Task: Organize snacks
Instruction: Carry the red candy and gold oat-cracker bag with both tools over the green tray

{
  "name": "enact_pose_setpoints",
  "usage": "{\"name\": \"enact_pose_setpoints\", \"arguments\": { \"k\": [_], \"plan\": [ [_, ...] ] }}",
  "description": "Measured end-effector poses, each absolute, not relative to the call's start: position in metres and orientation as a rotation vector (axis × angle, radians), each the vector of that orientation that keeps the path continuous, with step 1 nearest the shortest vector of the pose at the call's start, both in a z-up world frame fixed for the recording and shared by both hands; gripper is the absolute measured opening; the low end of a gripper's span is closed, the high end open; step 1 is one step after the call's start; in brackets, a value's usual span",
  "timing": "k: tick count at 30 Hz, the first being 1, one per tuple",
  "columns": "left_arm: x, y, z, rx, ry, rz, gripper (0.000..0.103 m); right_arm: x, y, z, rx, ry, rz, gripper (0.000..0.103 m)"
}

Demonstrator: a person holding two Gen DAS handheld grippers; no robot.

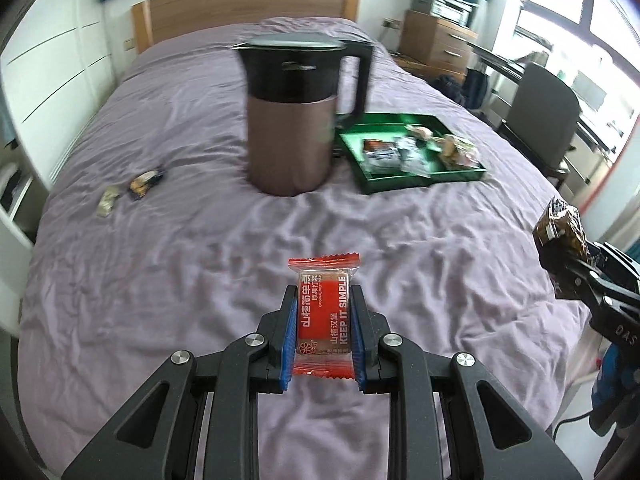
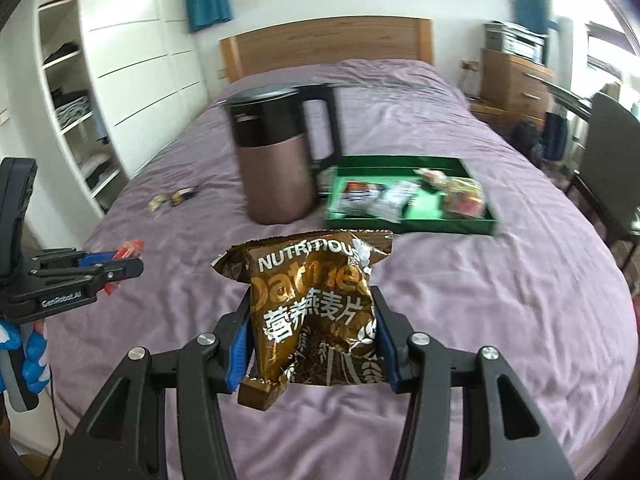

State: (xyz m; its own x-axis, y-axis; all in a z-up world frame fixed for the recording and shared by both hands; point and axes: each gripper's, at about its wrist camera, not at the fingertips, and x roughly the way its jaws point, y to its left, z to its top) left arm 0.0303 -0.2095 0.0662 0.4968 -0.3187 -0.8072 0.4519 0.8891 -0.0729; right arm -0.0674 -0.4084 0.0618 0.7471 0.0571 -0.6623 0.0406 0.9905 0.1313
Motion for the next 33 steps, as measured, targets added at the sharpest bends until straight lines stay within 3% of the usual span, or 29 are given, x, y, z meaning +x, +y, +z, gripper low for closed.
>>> {"name": "enact_pose_setpoints", "arguments": {
  "k": [16, 33],
  "plan": [
    [0.052, -0.318, 0.099, 0.224, 0.890, -0.572, 0.019, -0.061, -0.512, 0.071, 0.188, 0.693, -0.147, 0.000],
    [0.135, -0.404, 0.072, 0.255, 0.905, -0.588, 0.019, 0.039, -0.546, 0.070, 0.143, 0.700, -0.138, 0.000]
  ]
}}
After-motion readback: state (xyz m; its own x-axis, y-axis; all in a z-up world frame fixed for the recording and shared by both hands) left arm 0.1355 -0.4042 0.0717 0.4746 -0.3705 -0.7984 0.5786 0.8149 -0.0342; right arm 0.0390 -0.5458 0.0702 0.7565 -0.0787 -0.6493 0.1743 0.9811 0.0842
